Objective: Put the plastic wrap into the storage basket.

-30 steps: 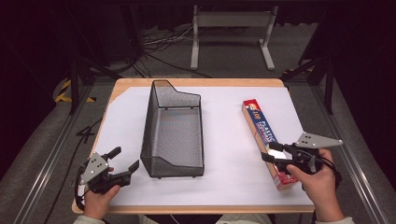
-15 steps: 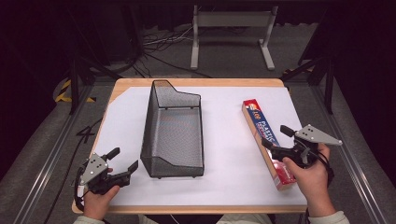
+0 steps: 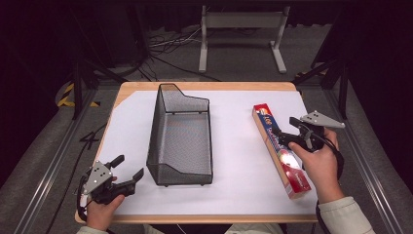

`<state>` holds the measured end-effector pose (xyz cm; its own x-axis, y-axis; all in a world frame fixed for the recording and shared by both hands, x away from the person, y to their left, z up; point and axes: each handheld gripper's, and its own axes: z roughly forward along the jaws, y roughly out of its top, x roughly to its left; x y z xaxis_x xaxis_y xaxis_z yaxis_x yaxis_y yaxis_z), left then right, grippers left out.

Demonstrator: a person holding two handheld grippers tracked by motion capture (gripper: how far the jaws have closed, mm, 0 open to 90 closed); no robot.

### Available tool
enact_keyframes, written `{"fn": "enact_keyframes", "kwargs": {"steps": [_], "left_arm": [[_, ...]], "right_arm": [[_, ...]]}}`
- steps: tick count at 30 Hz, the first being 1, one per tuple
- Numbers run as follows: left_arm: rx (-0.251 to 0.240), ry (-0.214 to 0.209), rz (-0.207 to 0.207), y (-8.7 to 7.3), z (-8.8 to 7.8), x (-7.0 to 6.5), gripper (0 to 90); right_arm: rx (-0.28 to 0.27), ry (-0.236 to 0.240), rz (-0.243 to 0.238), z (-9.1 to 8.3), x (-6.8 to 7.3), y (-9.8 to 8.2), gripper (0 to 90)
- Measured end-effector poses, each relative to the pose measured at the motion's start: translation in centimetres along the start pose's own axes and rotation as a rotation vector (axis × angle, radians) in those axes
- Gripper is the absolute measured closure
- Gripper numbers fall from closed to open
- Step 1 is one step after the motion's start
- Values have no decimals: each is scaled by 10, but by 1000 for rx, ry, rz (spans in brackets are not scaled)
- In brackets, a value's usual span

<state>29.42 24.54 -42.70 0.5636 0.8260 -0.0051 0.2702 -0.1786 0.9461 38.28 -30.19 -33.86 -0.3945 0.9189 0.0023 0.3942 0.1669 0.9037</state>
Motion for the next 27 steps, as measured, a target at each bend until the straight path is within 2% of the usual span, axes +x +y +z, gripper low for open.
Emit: {"fn": "enact_keyframes", "kwargs": {"steps": [1, 3, 8, 9, 14, 18, 22, 27], "left_arm": [[0, 0, 0, 0, 0, 0, 185], [-2, -1, 0, 0, 0, 0, 185], [0, -1, 4, 0, 0, -1, 185], [1, -1, 4, 0, 0, -1, 185], [2, 3, 5, 0, 0, 0, 185], [2, 3, 4, -1, -1, 0, 185], [2, 4, 5, -1, -1, -1, 185], [5, 3, 5, -1, -1, -1, 184]], "right_arm": [[0, 0, 0, 0, 0, 0, 245], [18, -22, -39, 8, -2, 3, 192], [54, -36, -64, 17, -3, 4, 165], [74, -46, -59, 20, -3, 4, 146], [159, -57, -26, 34, -7, -3, 162], [206, -54, 27, 42, -8, -9, 157], [309, -59, 17, 51, -9, -18, 129], [398, -62, 12, 57, -11, -25, 129]]}}
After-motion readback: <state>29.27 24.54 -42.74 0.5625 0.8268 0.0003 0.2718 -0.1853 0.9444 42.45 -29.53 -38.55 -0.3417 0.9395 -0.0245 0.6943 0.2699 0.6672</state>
